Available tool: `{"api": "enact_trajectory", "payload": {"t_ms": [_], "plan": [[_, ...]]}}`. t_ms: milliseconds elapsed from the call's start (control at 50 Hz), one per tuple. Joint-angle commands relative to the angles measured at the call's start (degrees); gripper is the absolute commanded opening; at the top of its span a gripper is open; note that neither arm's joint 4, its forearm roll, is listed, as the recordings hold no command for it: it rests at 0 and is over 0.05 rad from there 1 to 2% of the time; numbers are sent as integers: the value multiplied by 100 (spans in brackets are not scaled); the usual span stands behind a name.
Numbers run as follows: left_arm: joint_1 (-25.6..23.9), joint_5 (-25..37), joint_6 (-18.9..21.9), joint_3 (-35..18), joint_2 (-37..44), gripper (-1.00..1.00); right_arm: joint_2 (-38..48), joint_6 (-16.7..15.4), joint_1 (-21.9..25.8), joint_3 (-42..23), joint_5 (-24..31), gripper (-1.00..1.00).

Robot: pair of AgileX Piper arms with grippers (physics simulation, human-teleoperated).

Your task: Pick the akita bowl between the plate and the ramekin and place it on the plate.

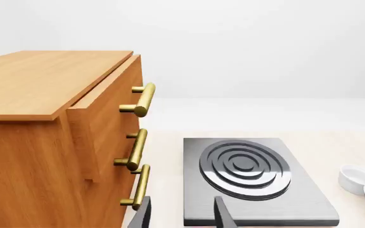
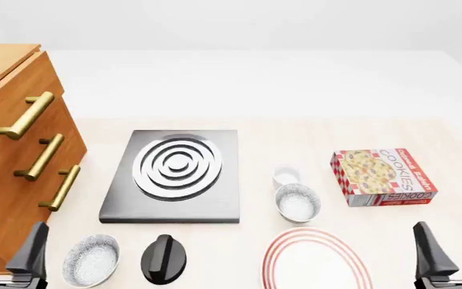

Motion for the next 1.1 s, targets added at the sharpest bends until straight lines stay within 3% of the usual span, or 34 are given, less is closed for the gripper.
{"api": "enact_trajectory", "payload": {"t_ms": [20, 240, 320, 360, 420, 480, 640, 780, 880, 900, 1000, 1020, 1040, 1100], "plan": [[0, -6, 0, -15, 25, 100, 154, -26, -18, -6, -89, 100], [0, -6, 0, -15, 25, 100, 203, -13, 46, -27, -65, 100], [0, -6, 0, -15, 25, 100, 210, -92, 59, -182, 128, 100], [0, -6, 0, -15, 25, 100, -18, -314, 90, -413, 434, 100], [0, -6, 0, -15, 25, 100, 50, -129, 61, -601, 617, 100], [0, -6, 0, -15, 25, 100, 65, -174, -115, -1073, 987, 100], [0, -6, 0, -15, 25, 100, 658, -16, 212, -2476, 1693, 100], [0, -6, 0, -15, 25, 100, 1363, -166, 450, -3708, 2206, 100], [0, -6, 0, -15, 25, 100, 1786, -142, 375, -4288, 2447, 100], [0, -6, 0, -15, 25, 100, 1925, -150, 617, -4374, 2476, 100], [0, -6, 0, -15, 25, 100, 2320, -132, 447, -4900, 2739, 100], [0, -6, 0, -15, 25, 100, 2439, -134, 616, -4996, 2794, 100], [0, -6, 0, -15, 25, 100, 2500, -244, 423, -5106, 2862, 100], [0, -6, 0, -15, 25, 100, 2781, -228, 736, -5534, 3106, 100]]}}
